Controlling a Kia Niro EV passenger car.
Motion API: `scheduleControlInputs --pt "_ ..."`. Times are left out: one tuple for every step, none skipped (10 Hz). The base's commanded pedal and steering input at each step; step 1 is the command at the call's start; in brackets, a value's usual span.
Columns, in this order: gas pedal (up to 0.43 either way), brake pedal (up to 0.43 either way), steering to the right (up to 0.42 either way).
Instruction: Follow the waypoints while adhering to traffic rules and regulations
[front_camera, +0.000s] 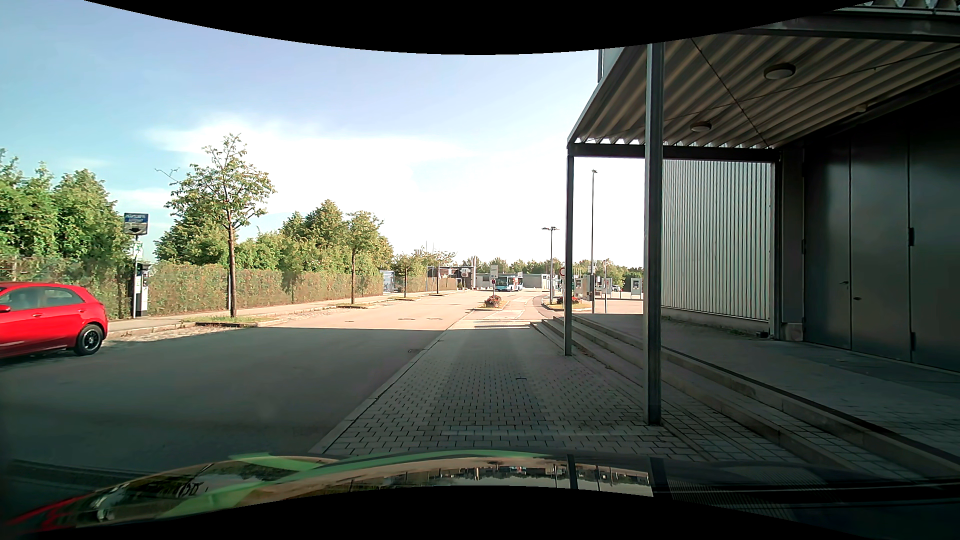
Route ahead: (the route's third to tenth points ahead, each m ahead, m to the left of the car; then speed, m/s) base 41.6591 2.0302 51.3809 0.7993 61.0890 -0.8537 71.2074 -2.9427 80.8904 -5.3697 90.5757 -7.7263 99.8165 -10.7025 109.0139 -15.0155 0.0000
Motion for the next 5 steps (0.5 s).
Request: scheduleControlInputs --pt "0.000 0.232 -0.067" --pt "0.000 0.226 -0.067" --pt "0.000 0.232 -0.068" --pt "0.000 0.232 -0.068" --pt "0.000 0.232 -0.068"
